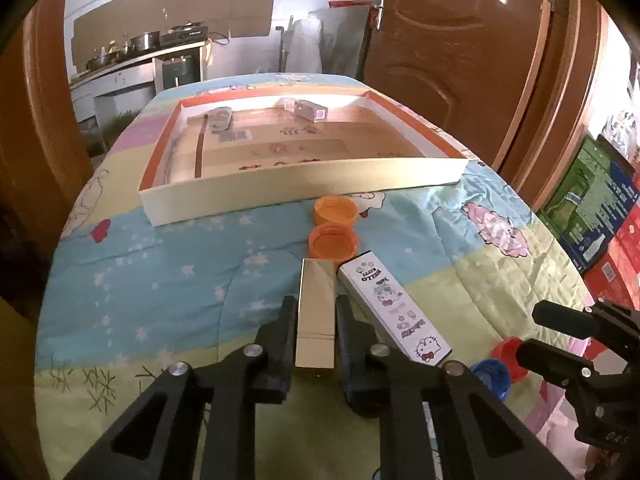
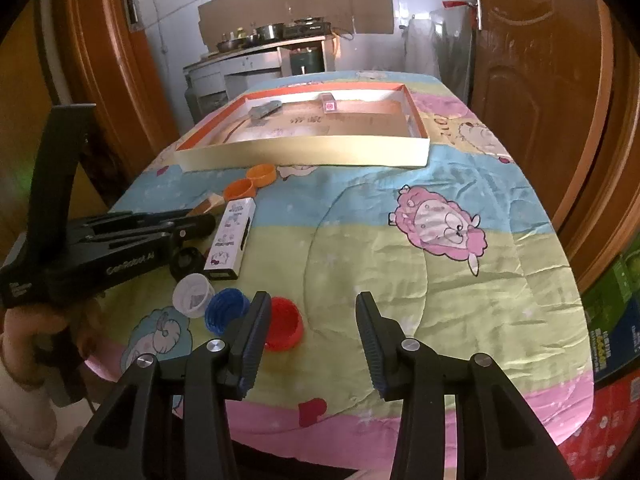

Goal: Organize rigid objects
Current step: 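Grasp the gold metal case with the left gripper while the right gripper approaches the red cap, then grasp the red bottle cap with the right gripper while the left gripper lifts the gold case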

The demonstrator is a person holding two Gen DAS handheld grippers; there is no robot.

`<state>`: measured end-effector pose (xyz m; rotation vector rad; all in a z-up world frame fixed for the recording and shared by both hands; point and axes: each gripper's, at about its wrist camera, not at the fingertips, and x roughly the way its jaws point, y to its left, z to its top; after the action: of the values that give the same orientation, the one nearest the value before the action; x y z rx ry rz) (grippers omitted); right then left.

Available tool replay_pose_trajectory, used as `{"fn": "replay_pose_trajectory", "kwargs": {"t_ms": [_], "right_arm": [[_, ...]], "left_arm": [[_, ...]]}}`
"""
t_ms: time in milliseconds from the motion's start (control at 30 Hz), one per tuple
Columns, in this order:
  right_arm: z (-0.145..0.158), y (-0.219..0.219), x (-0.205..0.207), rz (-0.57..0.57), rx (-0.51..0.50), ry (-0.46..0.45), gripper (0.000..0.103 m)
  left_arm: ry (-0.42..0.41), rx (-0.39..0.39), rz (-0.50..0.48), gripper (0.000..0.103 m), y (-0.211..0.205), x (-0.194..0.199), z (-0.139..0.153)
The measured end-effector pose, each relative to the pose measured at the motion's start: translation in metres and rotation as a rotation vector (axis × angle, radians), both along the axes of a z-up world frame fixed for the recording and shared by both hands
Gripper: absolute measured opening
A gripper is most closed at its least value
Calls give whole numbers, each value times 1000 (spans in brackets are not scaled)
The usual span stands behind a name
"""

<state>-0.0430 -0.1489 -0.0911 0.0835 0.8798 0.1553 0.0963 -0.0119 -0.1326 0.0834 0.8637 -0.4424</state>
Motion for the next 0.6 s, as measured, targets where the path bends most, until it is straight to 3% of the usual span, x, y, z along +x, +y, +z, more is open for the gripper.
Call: {"fn": "replay_pose_trajectory", "kwargs": {"t_ms": [300, 600], "right_arm": [[0, 7, -11, 73, -8, 3, 45], [-10, 20, -16, 121, -89, 15, 45]], "left_arm": [[0, -47, 37, 18, 7, -4, 5], [-10, -74, 59, 18, 13, -12, 16]]}}
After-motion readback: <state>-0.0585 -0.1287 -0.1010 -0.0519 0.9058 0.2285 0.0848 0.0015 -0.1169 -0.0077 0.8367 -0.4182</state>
